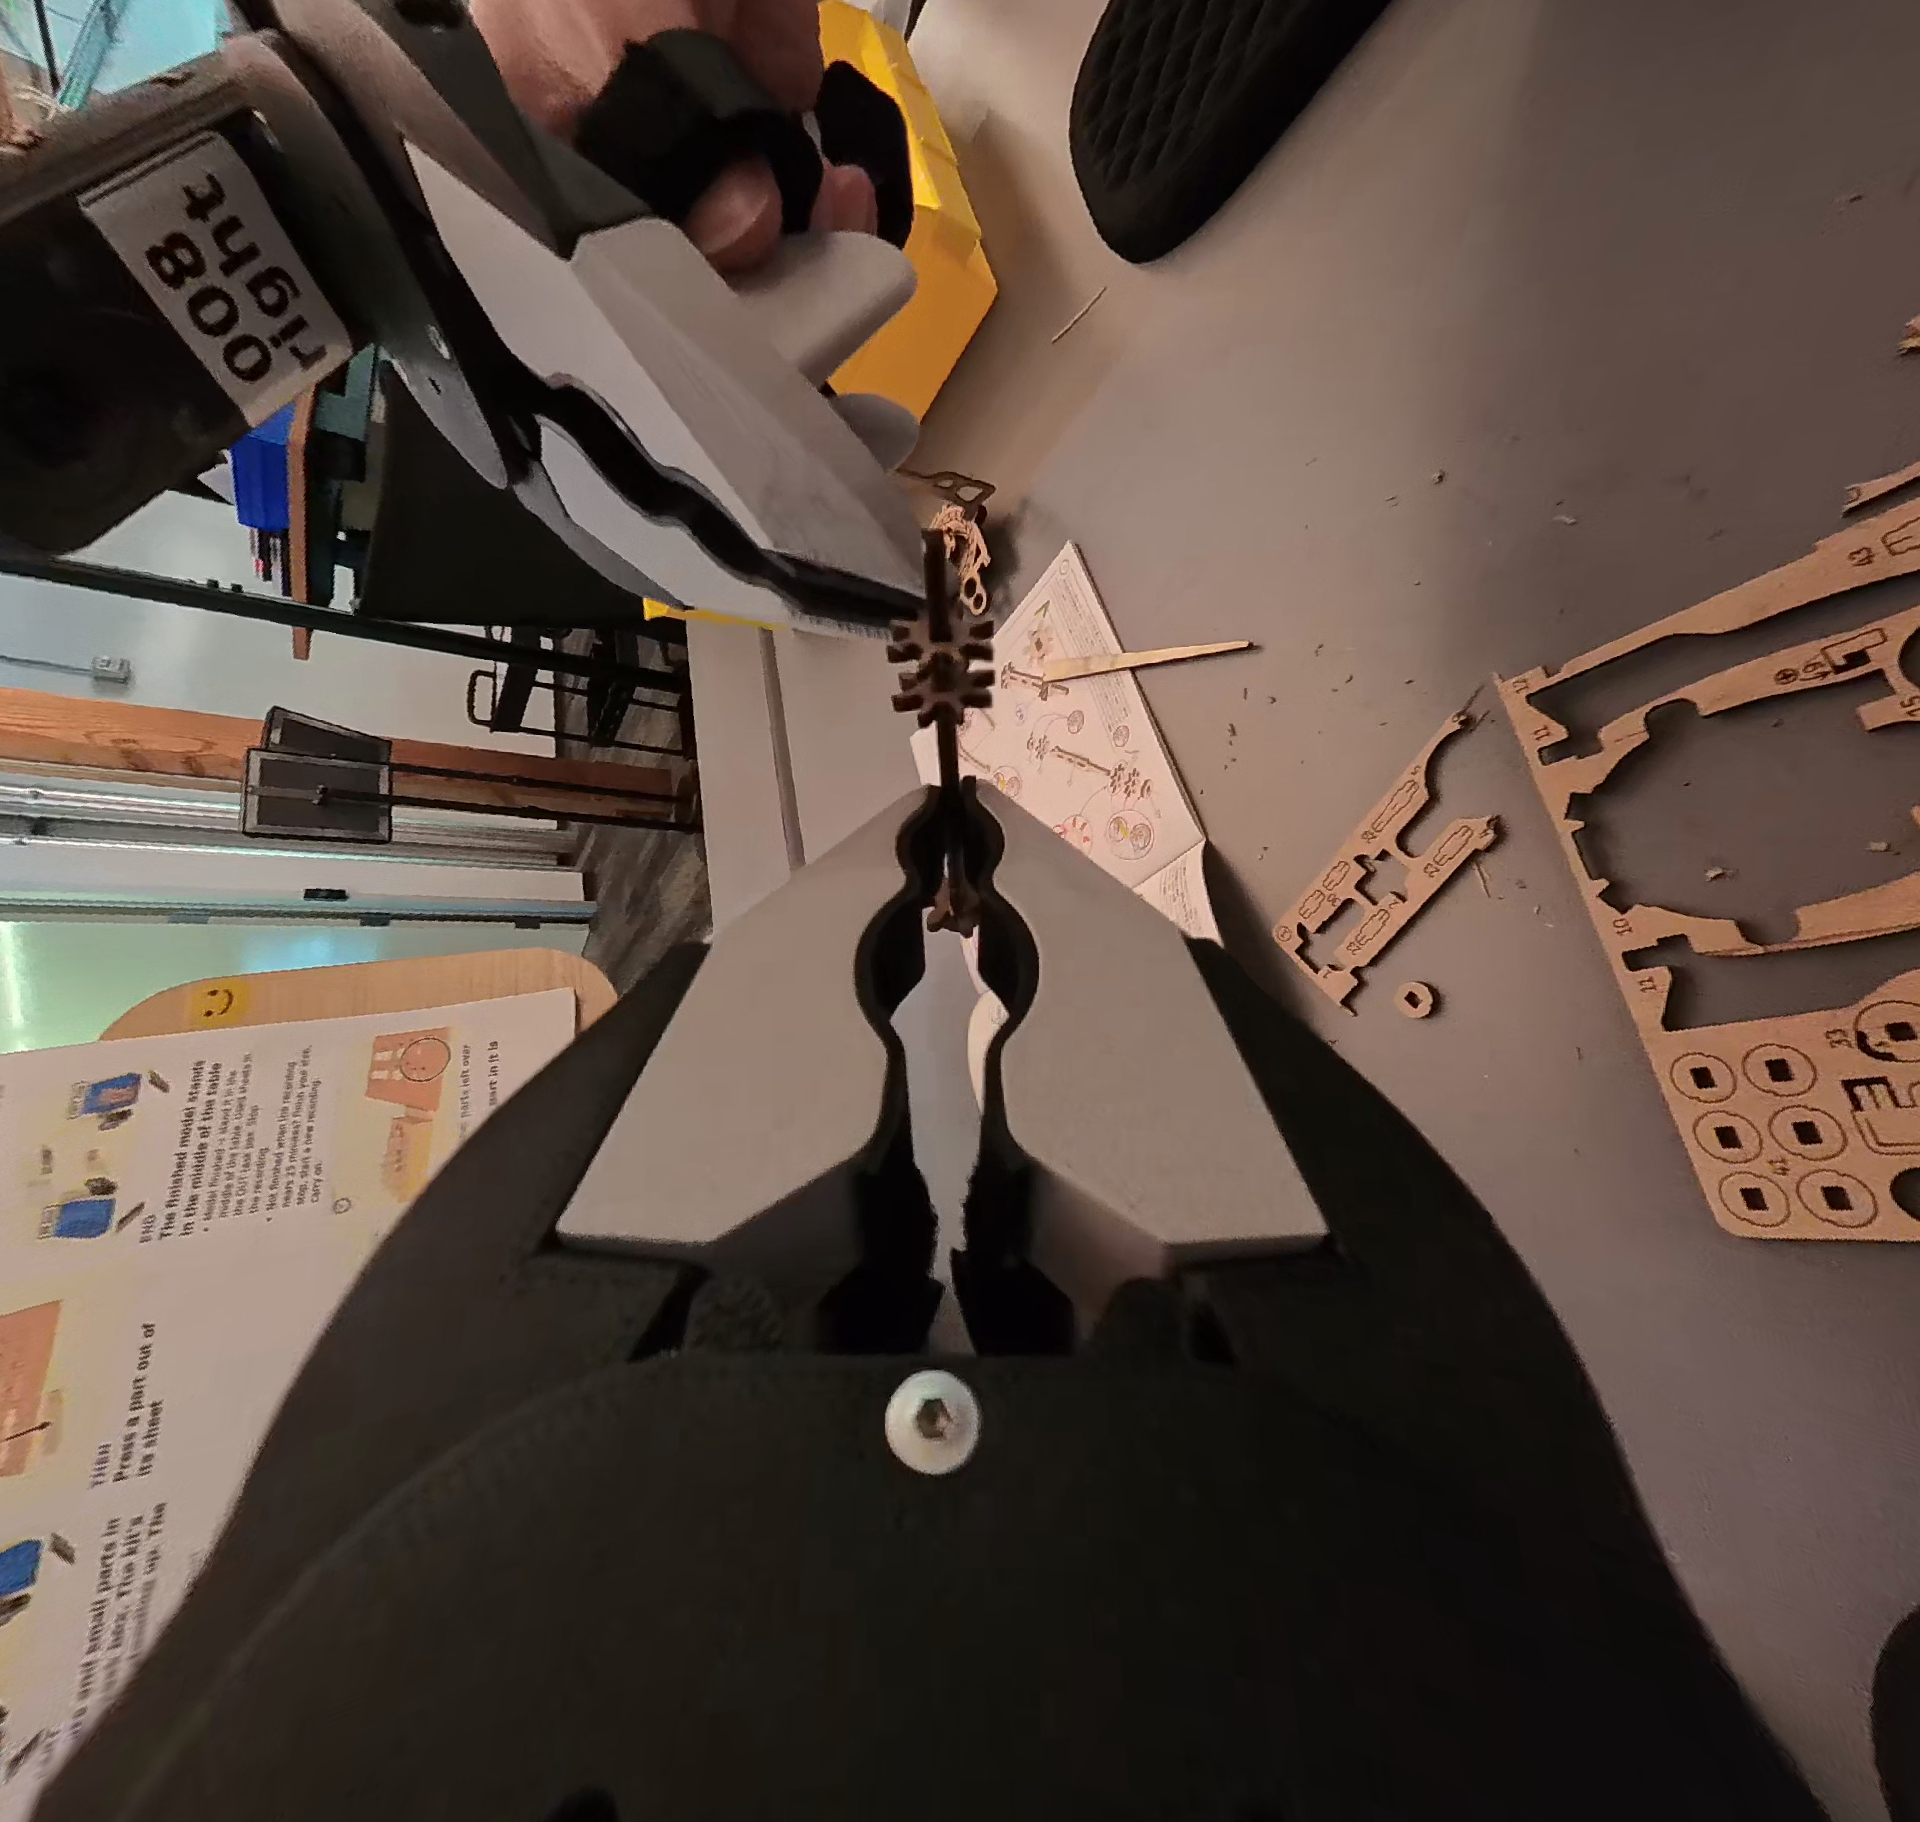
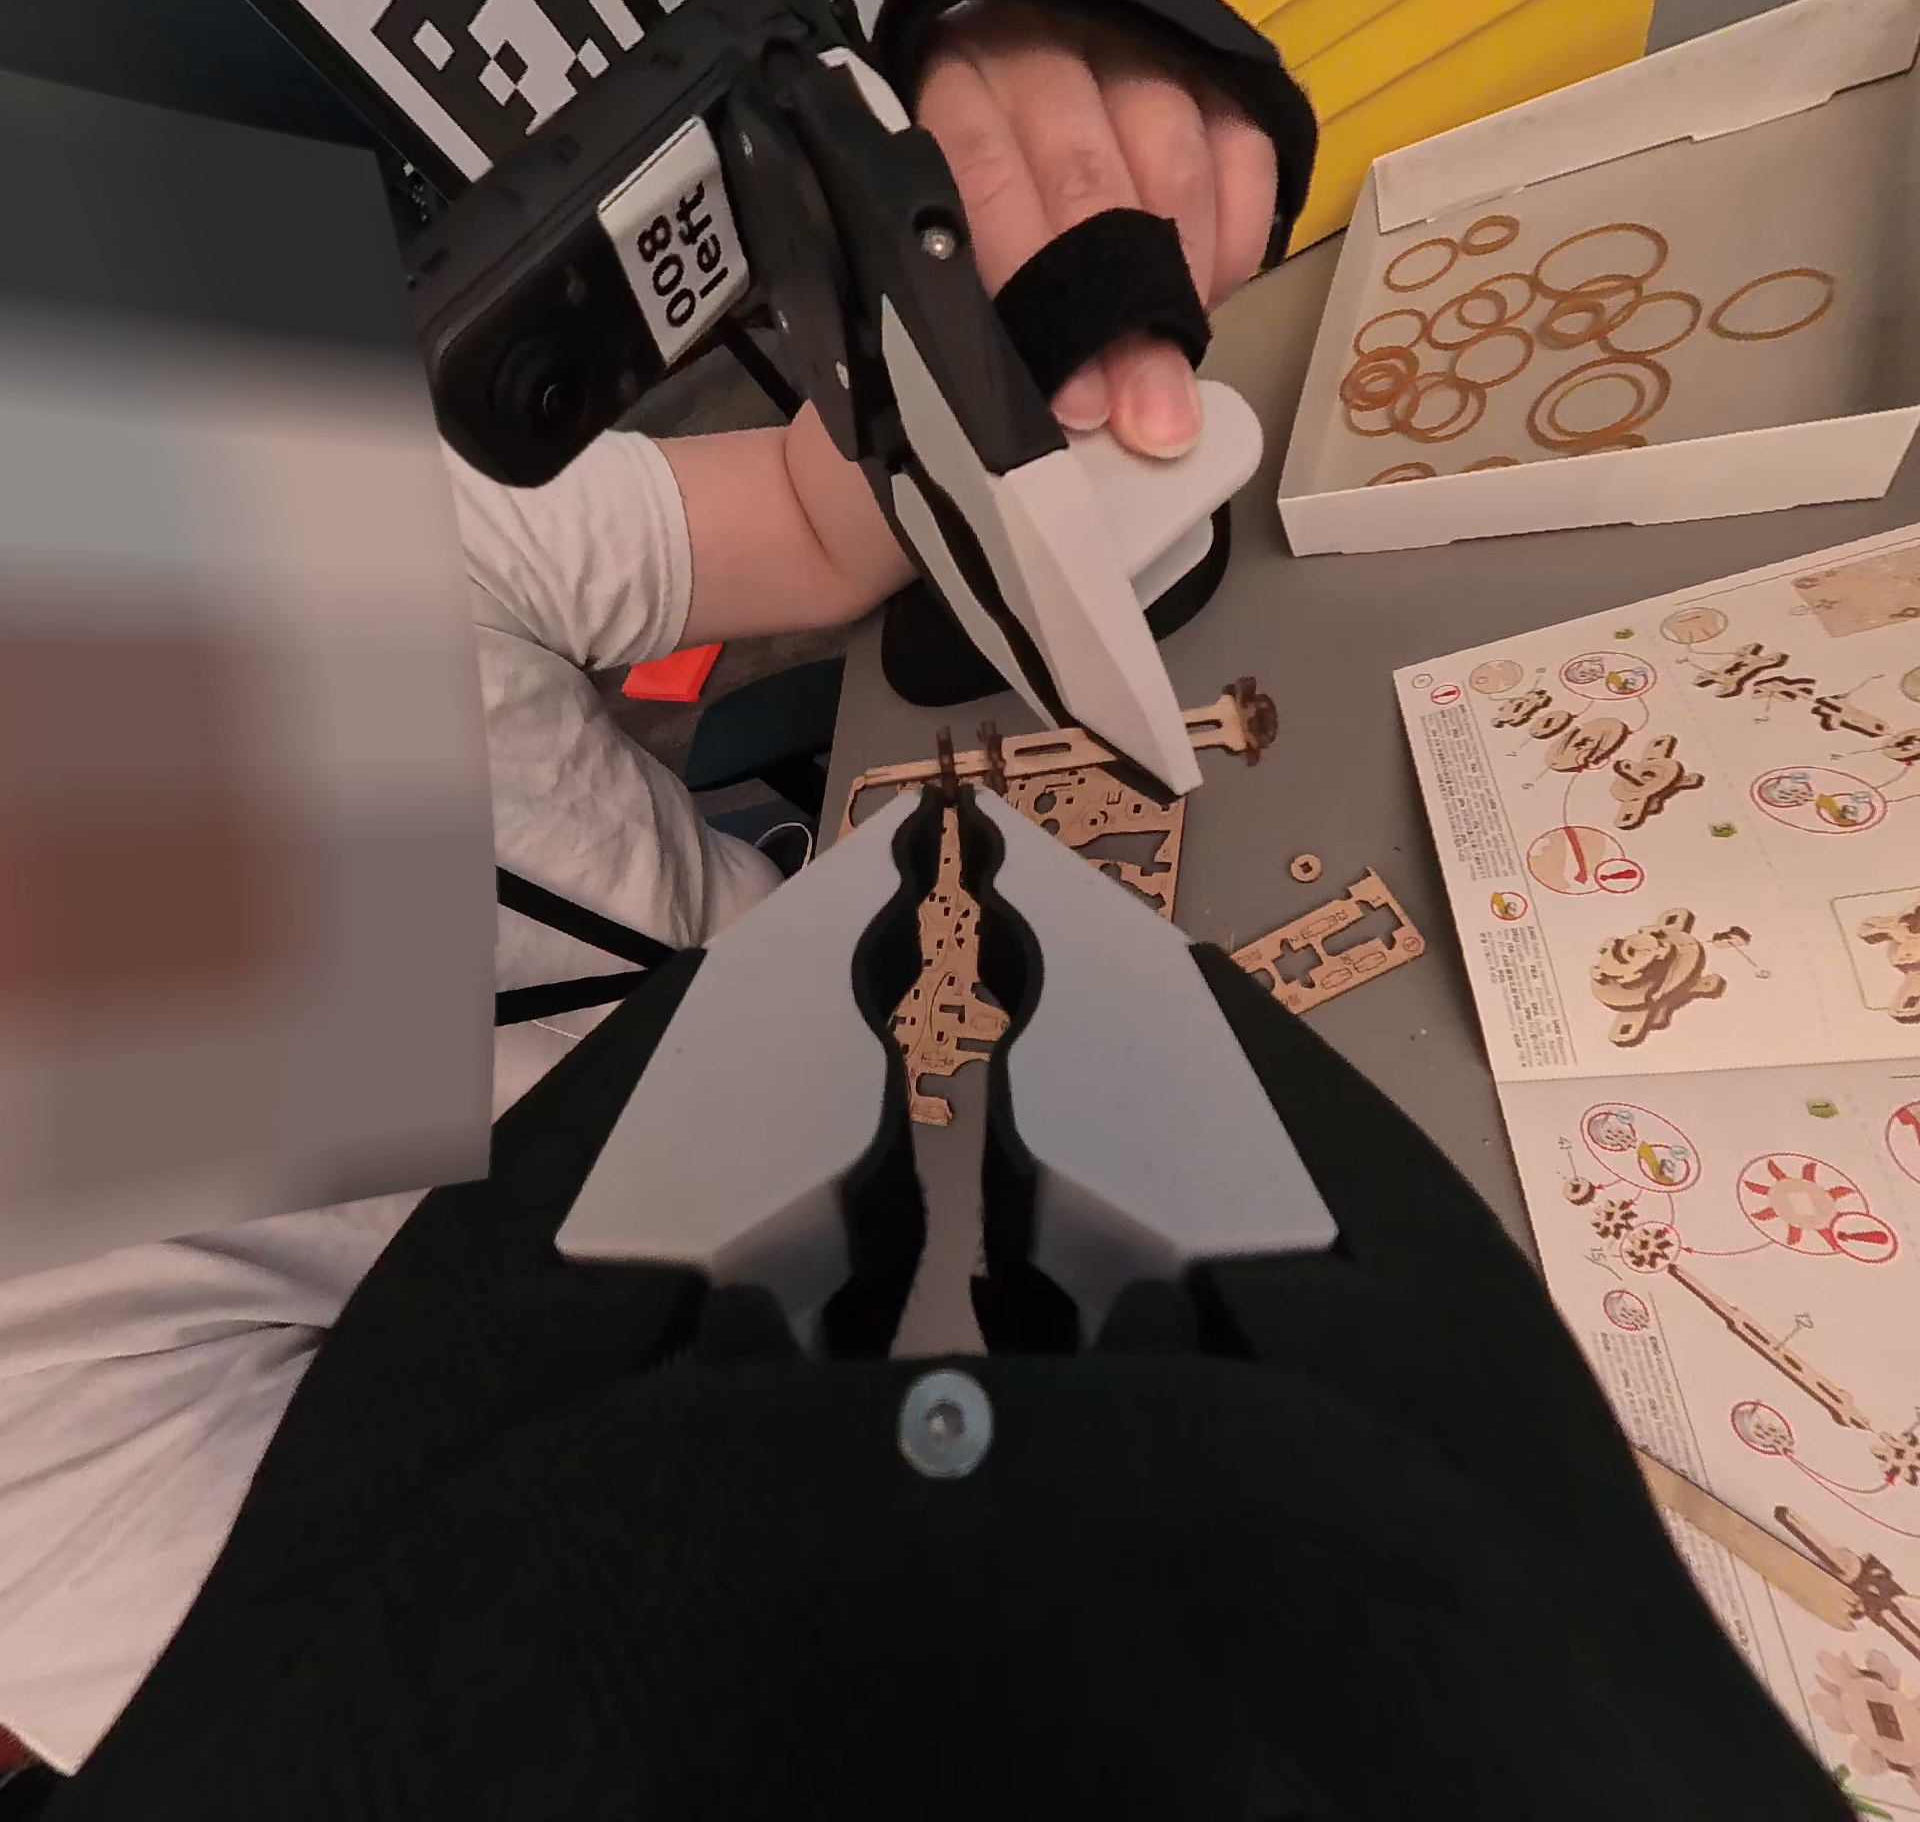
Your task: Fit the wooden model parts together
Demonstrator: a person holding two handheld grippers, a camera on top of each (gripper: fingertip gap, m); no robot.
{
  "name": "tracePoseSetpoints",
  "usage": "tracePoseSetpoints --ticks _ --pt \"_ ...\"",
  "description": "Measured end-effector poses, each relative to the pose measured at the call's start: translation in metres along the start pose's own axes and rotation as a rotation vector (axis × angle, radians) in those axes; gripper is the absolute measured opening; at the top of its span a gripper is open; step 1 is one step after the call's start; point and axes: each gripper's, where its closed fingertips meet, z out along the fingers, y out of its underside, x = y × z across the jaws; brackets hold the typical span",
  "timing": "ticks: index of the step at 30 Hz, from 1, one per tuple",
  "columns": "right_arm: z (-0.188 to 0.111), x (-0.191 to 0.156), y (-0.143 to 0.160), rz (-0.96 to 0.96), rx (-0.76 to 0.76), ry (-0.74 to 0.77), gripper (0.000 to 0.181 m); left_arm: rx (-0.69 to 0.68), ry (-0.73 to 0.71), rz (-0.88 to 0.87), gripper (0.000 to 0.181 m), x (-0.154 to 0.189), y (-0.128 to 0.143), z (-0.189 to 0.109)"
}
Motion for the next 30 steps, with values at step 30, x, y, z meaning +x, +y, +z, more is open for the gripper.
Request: tracePoseSetpoints --ticks 30 --pt "-0.018 -0.031 -0.066 -1.055 0.258 0.533 0.028 0.171 -0.082 -0.334 0.0 -0.041 -0.003 -0.032"
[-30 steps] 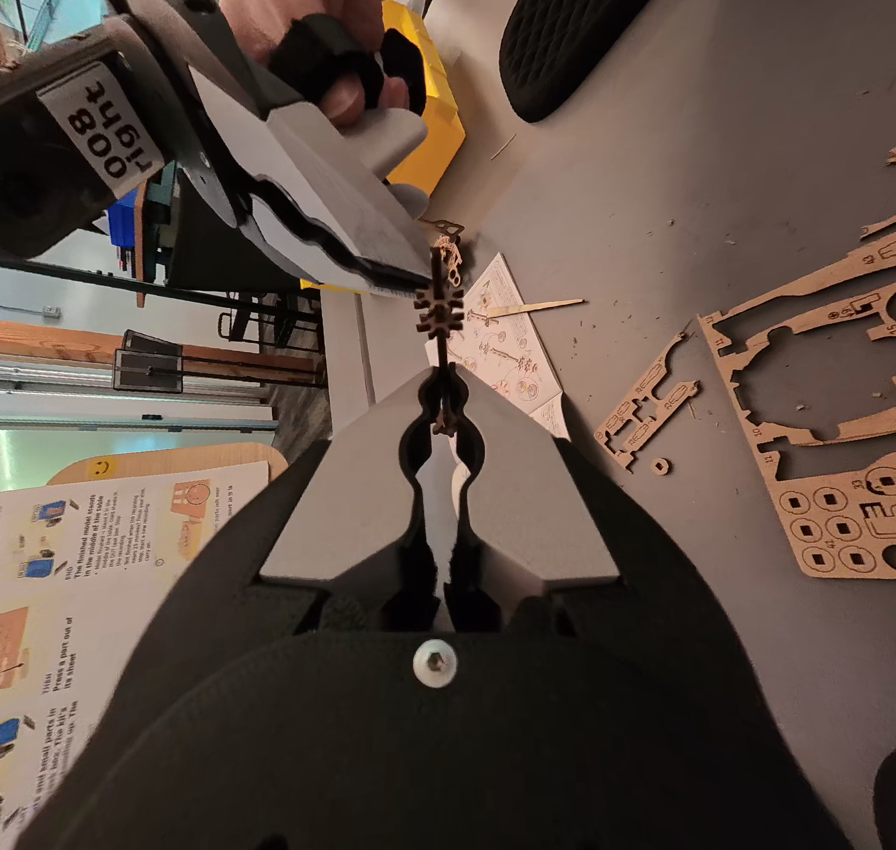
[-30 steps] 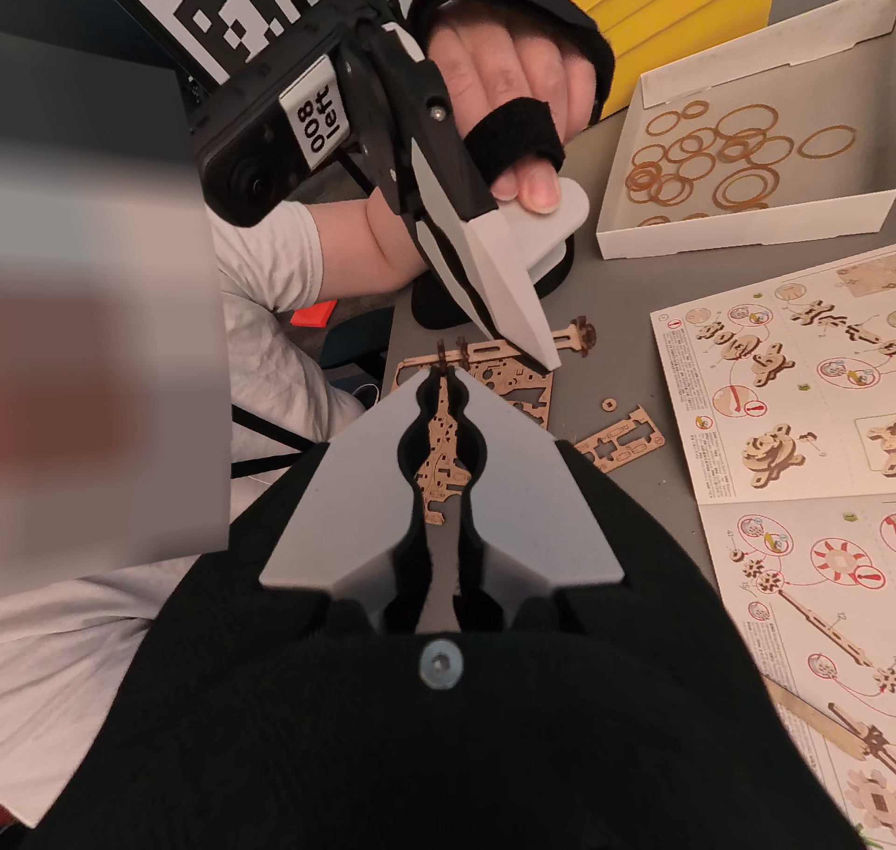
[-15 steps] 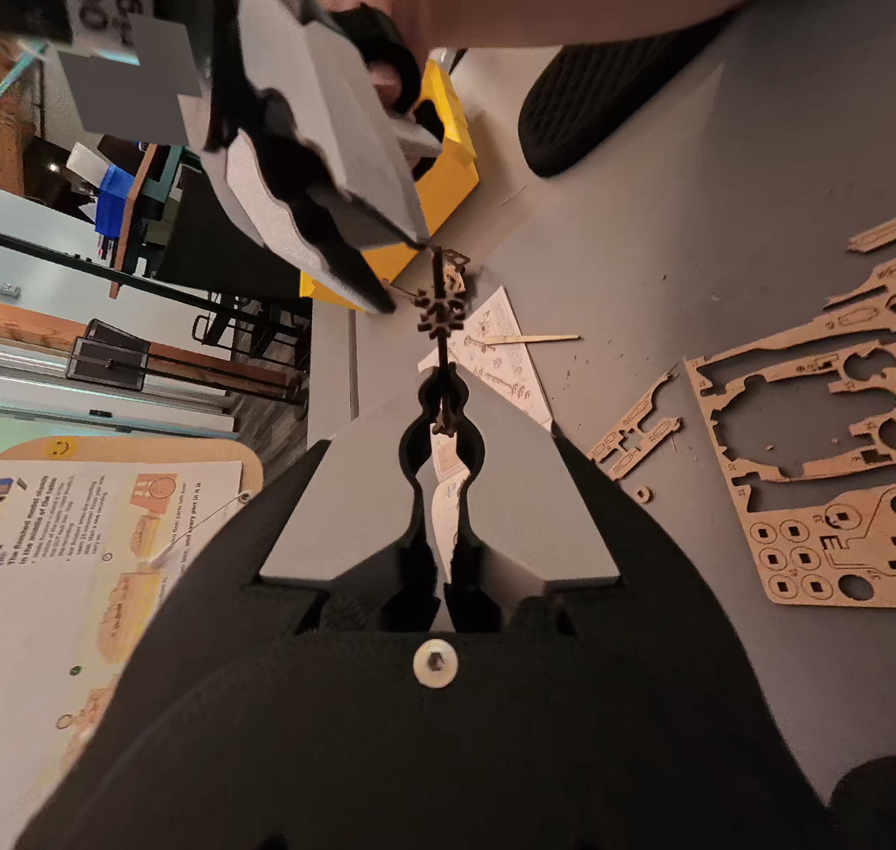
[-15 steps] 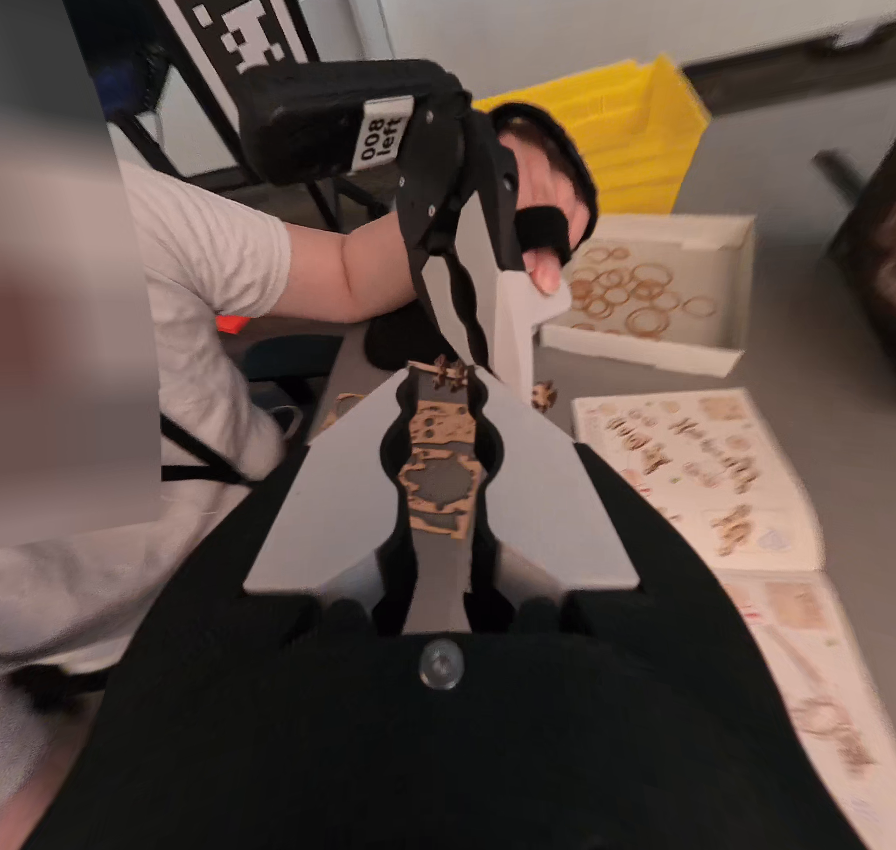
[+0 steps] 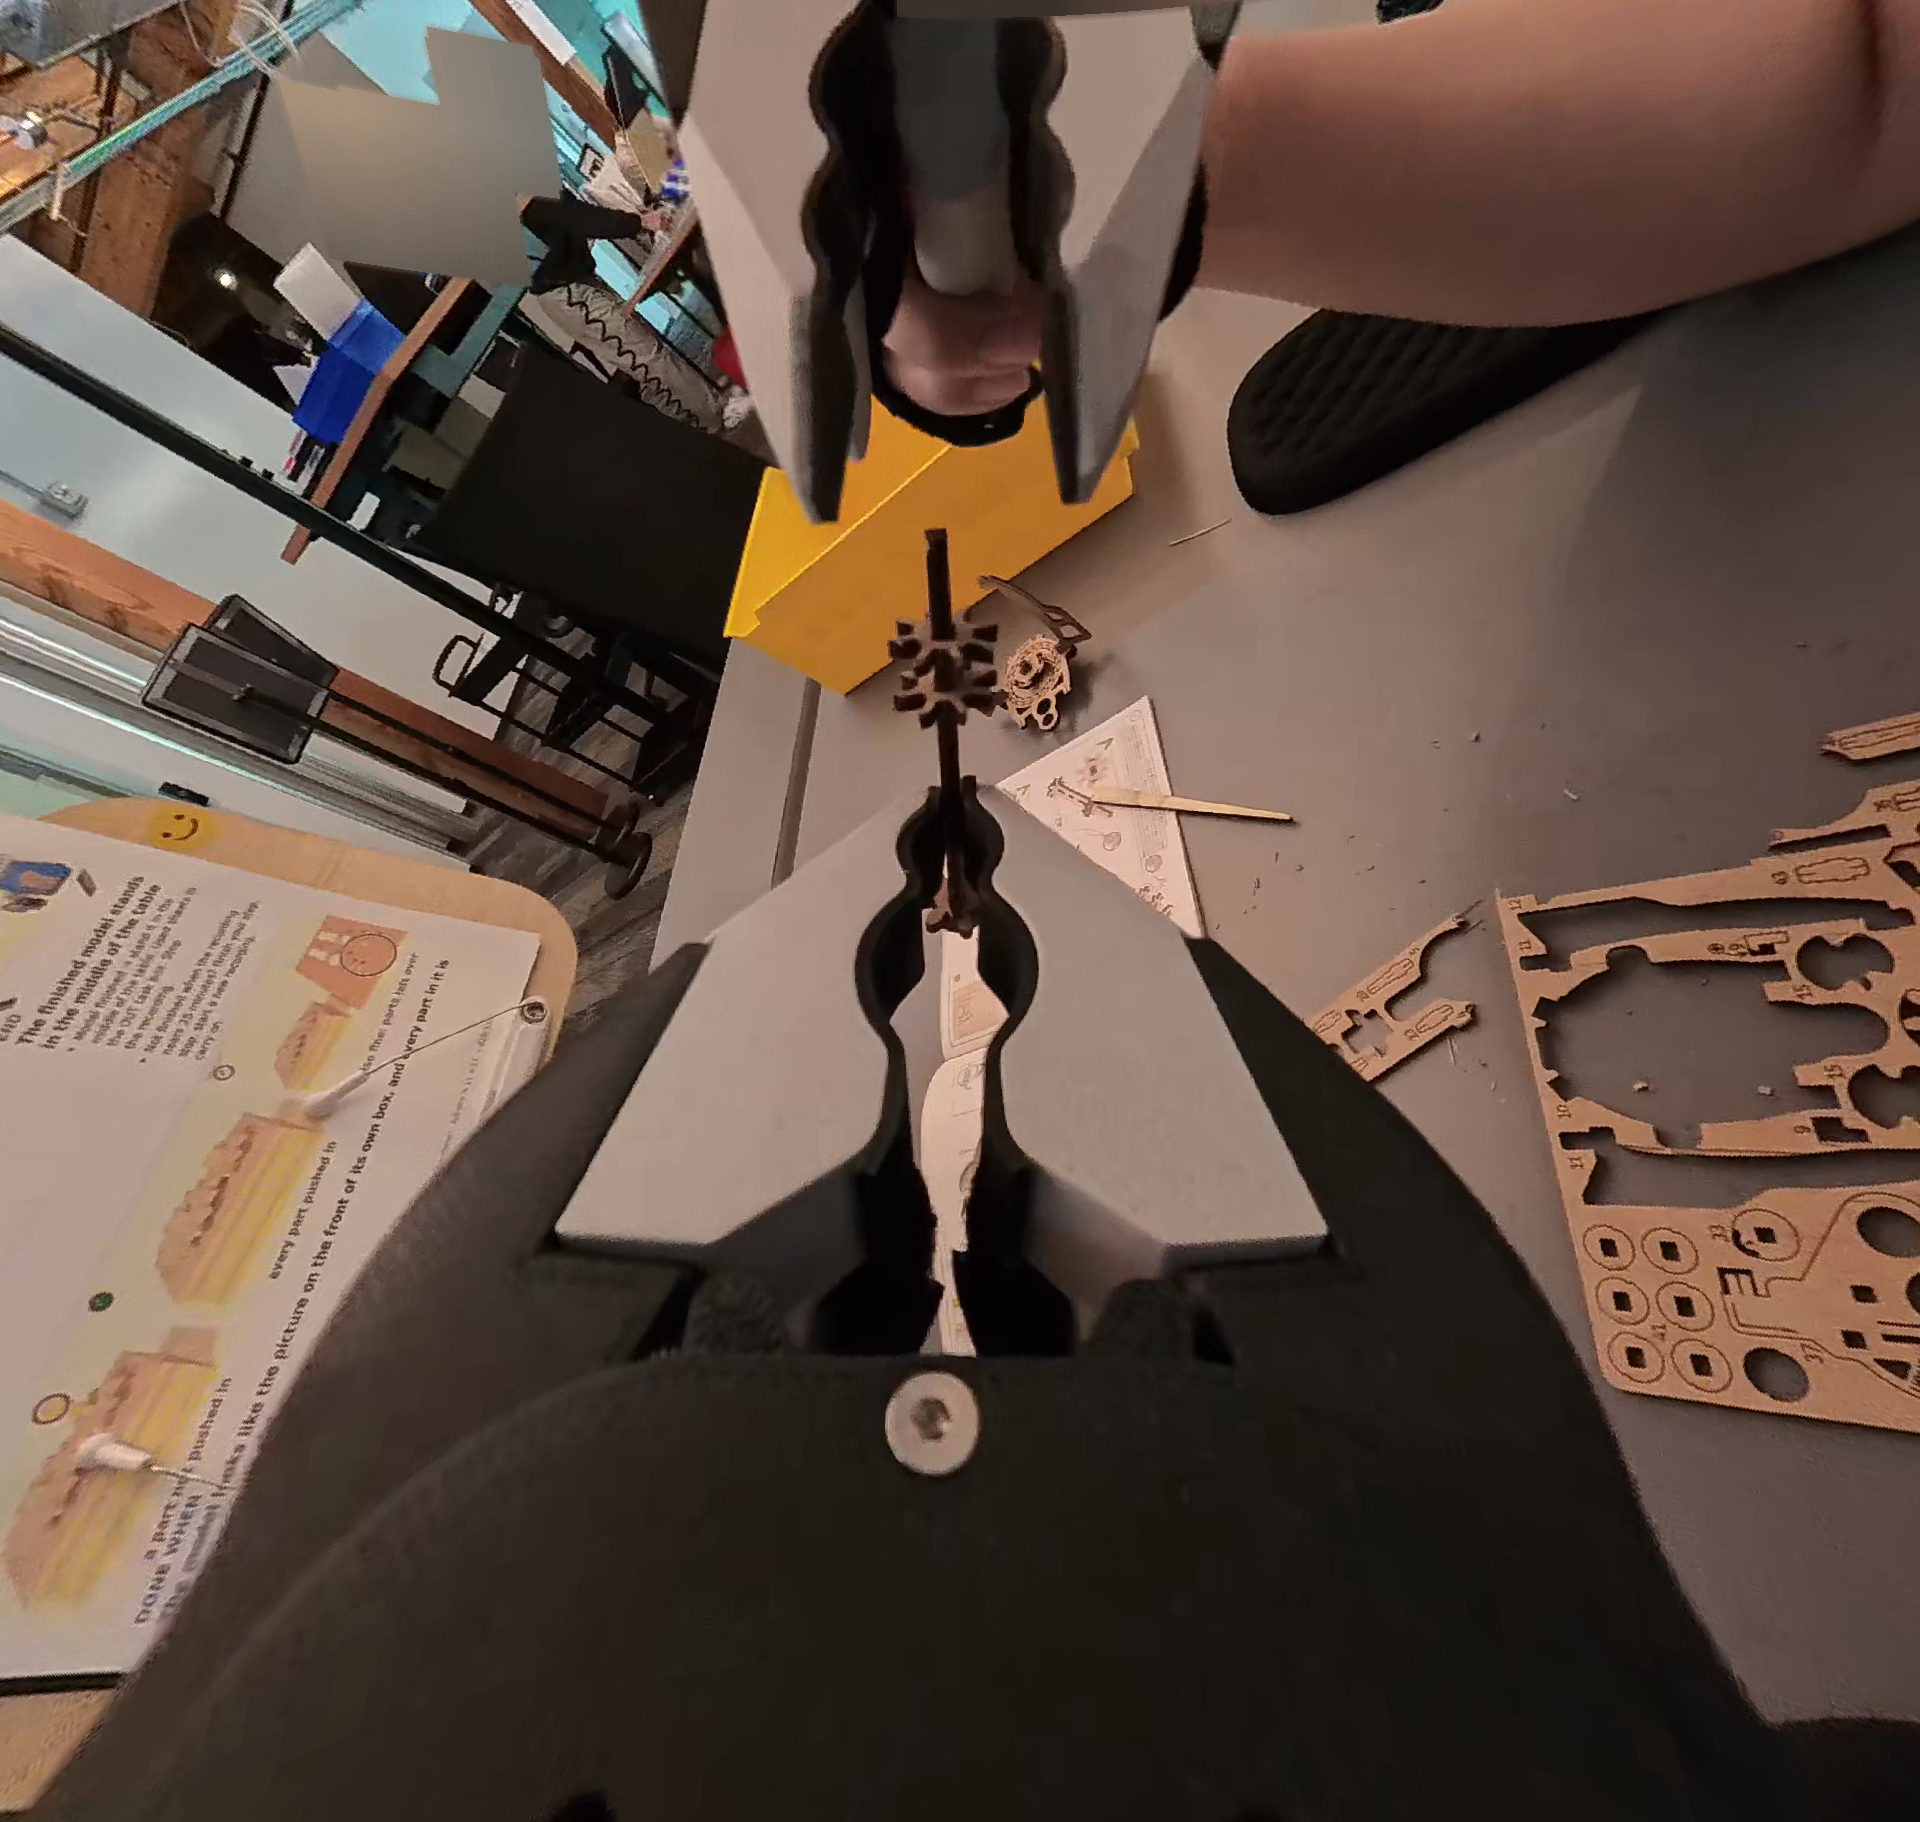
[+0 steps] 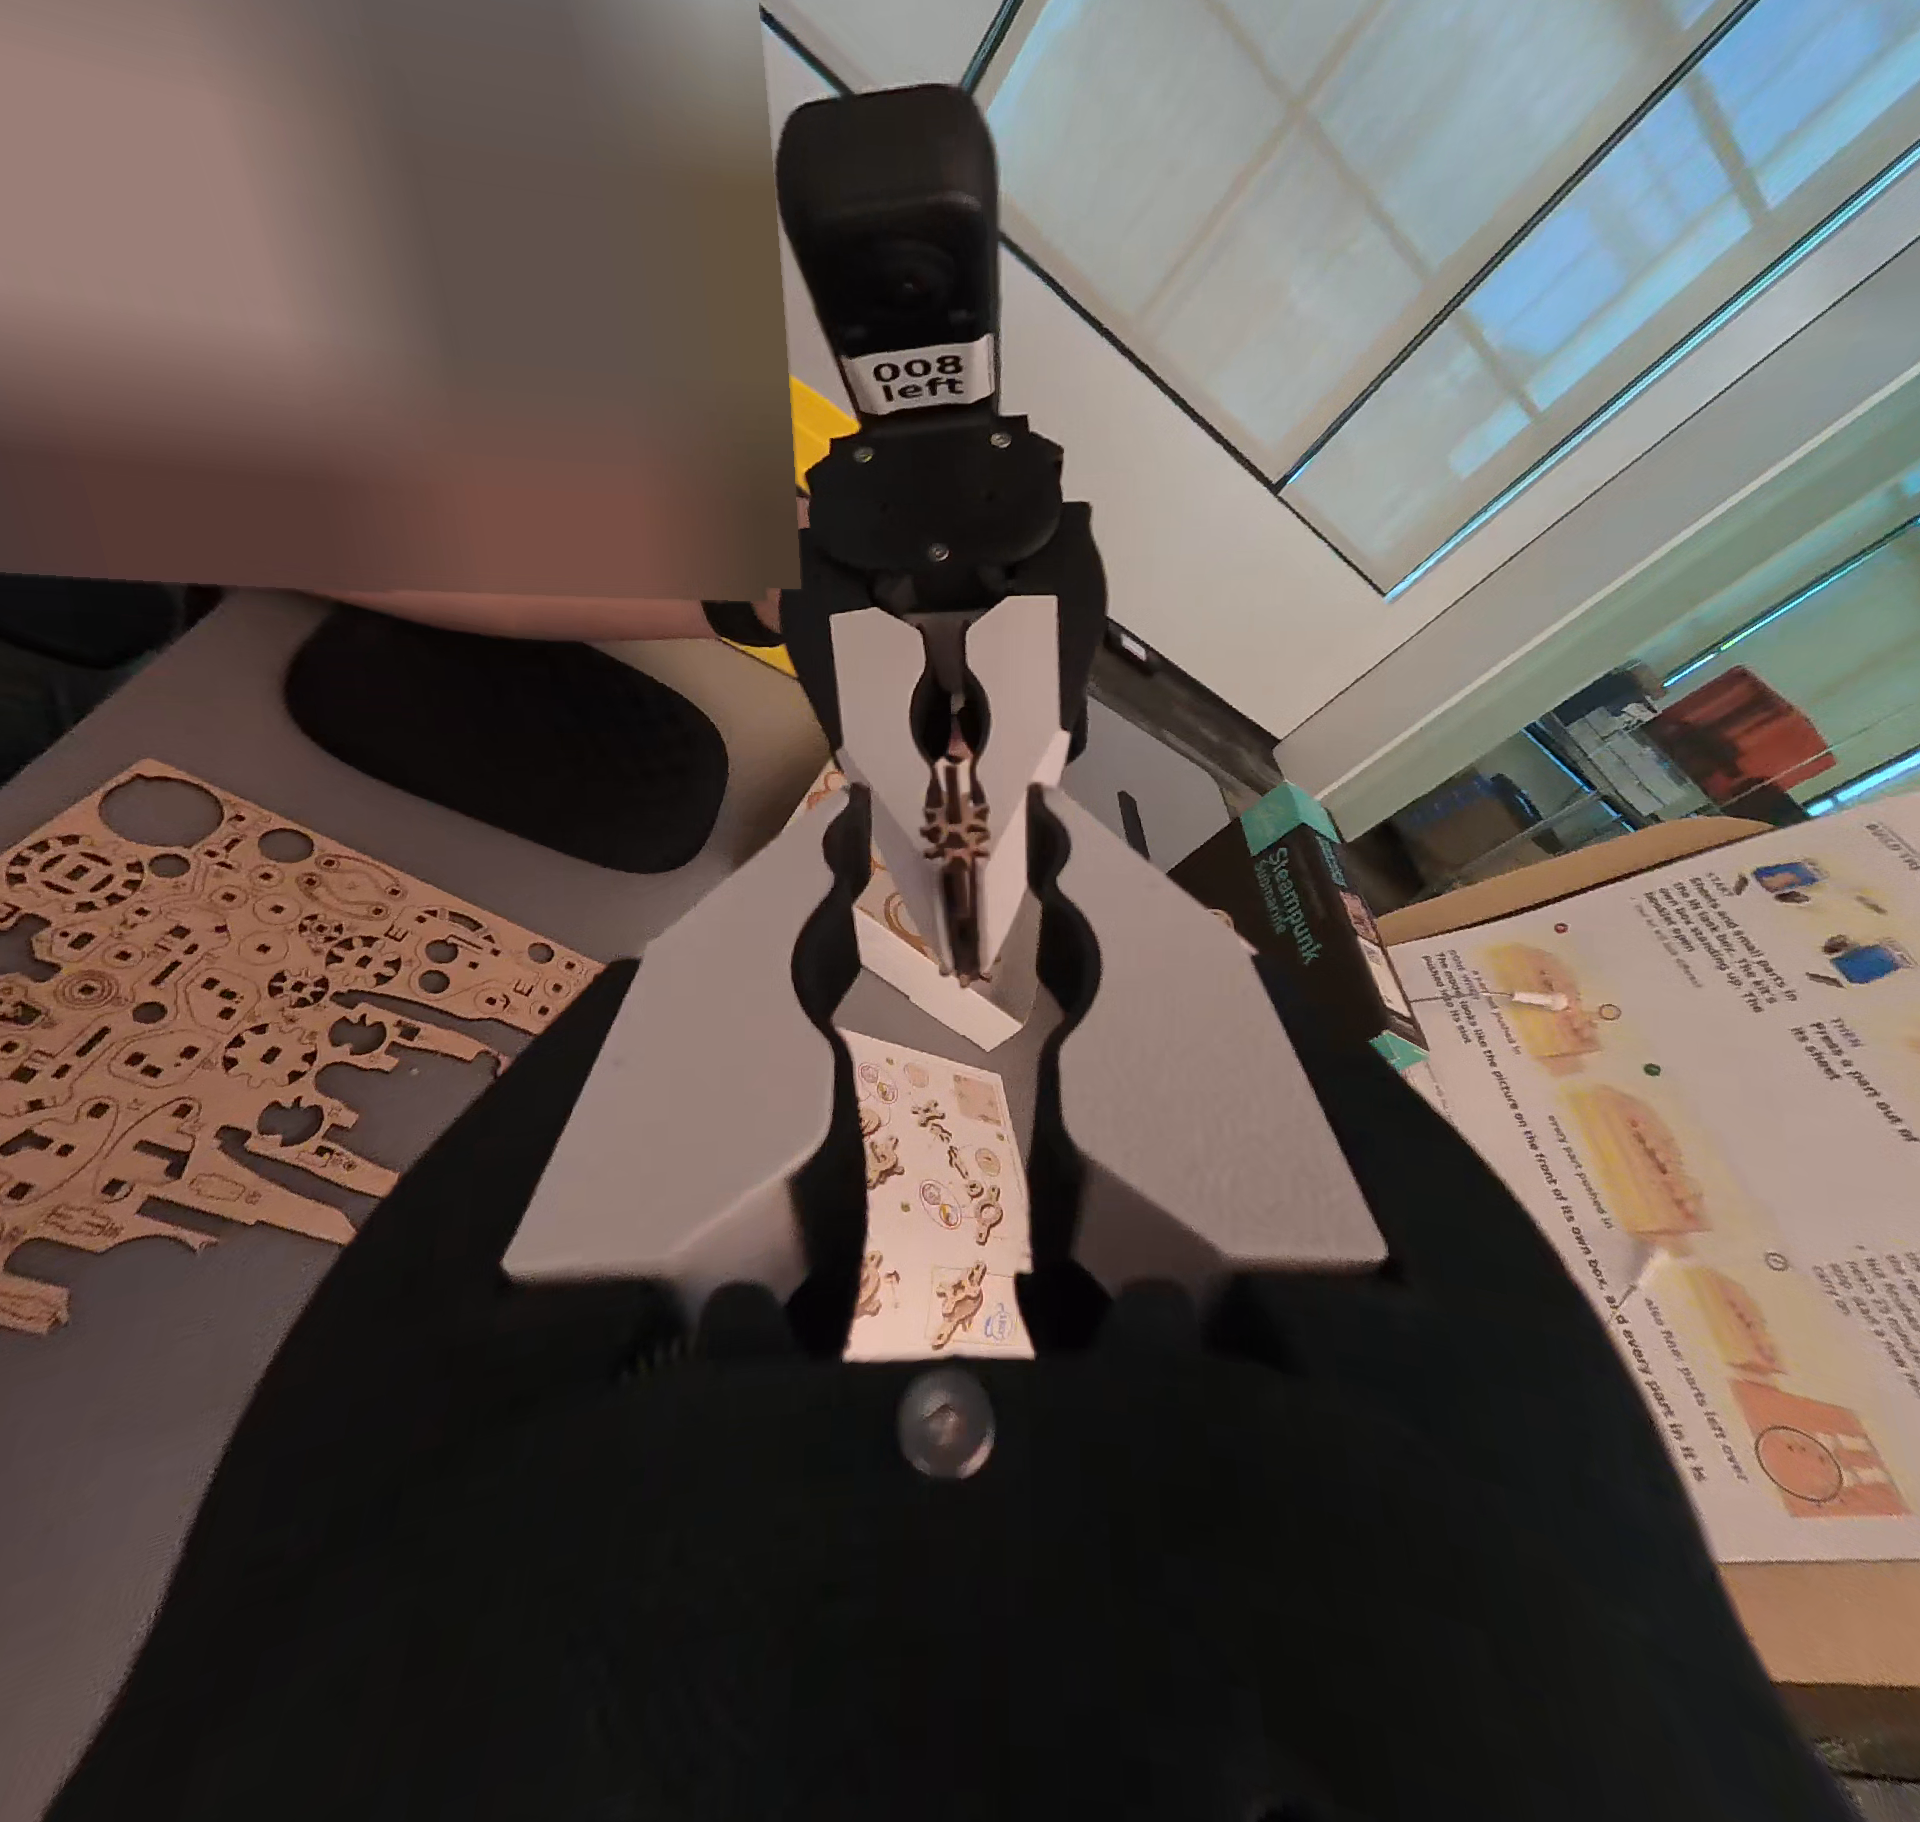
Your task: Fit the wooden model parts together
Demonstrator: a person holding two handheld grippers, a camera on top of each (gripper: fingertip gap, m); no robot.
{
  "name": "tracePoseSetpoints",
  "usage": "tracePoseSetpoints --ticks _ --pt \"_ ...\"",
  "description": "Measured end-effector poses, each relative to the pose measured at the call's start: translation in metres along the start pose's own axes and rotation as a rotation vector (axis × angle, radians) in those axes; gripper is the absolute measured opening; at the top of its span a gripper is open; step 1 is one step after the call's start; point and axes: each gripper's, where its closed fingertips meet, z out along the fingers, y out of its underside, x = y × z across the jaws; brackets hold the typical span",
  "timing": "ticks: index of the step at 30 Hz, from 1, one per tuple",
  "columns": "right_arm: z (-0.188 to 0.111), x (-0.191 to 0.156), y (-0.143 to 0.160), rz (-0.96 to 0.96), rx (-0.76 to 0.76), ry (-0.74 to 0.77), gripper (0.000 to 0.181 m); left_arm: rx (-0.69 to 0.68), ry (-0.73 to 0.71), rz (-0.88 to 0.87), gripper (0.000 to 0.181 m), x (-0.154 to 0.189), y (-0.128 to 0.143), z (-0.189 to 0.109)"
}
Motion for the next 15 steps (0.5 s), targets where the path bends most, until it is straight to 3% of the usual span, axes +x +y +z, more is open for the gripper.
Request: tracePoseSetpoints --ticks 15 --pt "0.0109 -0.0024 0.0089 -0.021 -0.046 0.016 0.017 -0.015 0.009 0.005 0.0 0.0032 -0.0019 0.0022"
